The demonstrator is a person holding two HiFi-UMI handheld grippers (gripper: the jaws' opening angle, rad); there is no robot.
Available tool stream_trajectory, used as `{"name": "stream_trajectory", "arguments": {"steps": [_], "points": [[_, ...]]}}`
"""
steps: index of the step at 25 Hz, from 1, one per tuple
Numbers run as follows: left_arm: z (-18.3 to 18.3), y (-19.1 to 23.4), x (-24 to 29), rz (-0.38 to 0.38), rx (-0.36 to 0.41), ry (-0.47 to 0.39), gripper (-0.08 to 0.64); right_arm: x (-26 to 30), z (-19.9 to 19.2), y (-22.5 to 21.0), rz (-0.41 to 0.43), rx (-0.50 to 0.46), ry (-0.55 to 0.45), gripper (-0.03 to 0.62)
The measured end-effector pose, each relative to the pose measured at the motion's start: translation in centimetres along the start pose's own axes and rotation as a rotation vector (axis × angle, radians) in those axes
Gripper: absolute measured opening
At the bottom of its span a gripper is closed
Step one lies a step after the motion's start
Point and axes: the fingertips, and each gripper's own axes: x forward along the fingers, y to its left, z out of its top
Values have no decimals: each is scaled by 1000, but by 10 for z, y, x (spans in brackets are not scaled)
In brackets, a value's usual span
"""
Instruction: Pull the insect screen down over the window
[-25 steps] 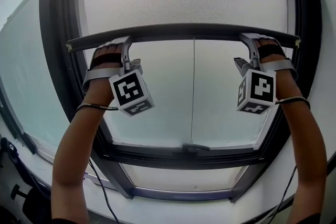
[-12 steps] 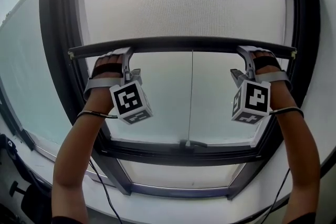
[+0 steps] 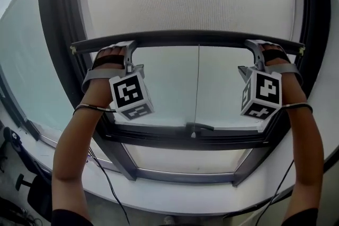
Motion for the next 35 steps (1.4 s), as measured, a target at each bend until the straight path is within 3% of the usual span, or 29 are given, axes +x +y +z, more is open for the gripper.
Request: {"name": "stream_trajectory", "arguments": {"steps": [4, 11, 16, 20, 27, 31, 35], "points": [[-2, -7, -3, -47, -10, -18, 305, -3, 4, 3, 30, 3, -12, 291], [1, -60, -12, -162, 13, -71, 305, -2, 2, 56, 141, 3, 11, 291], [0, -80, -10, -151, 25, -58, 305, 0, 2, 76, 143, 3, 5, 291], [1, -88, -11, -83, 75, -34, 305, -3, -1, 85, 87, 22, 22, 291], [2, -133, -16, -159, 25, -55, 305, -4, 2, 127, 137, 45, 46, 291], [3, -149, -18, -142, 7, -53, 305, -6, 13, 141, 129, 85, 7, 291], [2, -172, -18, -135, 4, -17, 305, -4, 4, 162, 142, 64, 34, 290]]}}
